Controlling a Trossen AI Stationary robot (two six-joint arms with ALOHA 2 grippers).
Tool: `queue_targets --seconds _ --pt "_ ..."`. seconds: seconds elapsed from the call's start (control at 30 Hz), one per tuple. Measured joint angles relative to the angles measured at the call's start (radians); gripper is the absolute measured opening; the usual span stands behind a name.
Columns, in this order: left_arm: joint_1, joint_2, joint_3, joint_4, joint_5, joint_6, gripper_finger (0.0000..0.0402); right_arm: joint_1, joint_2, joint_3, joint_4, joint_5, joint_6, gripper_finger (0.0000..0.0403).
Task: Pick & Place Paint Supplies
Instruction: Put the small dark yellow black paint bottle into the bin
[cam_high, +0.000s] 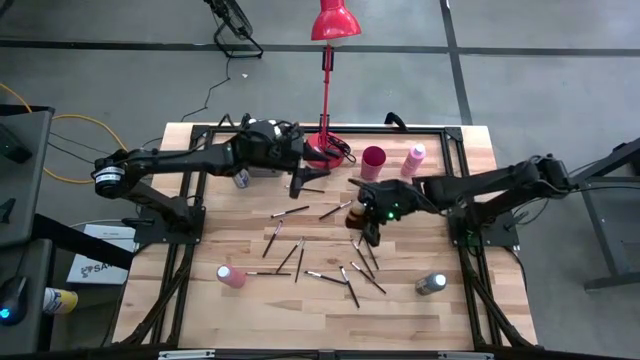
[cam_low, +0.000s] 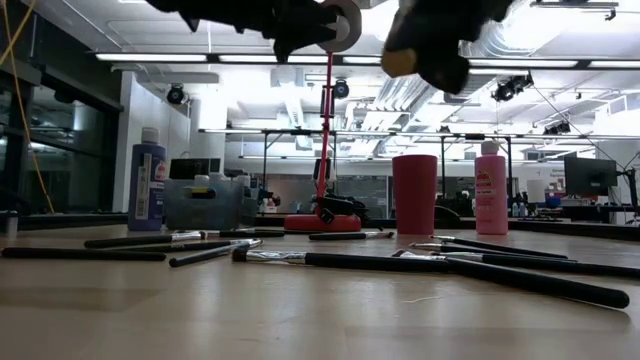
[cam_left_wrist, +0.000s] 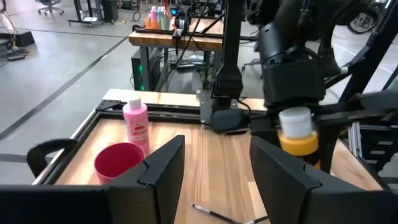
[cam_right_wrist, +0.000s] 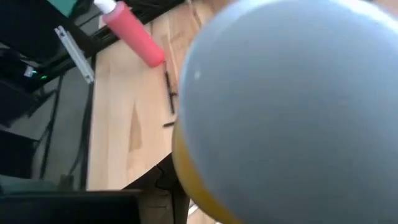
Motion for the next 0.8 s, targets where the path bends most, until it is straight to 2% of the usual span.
queue_targets --seconds 0.23,0.47,0.6,0.8 --pt "0.000 0.000 0.012 0.000 0.050 -0.060 0.0181 -0.079 0.067 0.098 0.004 -0.031 -0.133 0.0127" --pt "-0.016 0.013 0.013 0.006 0.066 -0.102 0.0237 -0.143 0.149 0.177 0.007 -0.051 -0.224 0.0127" --pt "-0.032 0.028 0.012 -0.001 0.034 -0.102 0.0256 -0.177 0.198 0.212 0.003 -0.076 -0.260 0.0127" --pt "-0.030 0.045 0.012 -0.004 -0.002 -0.102 0.0258 -0.211 0.238 0.229 0.046 -0.135 -0.276 0.0127"
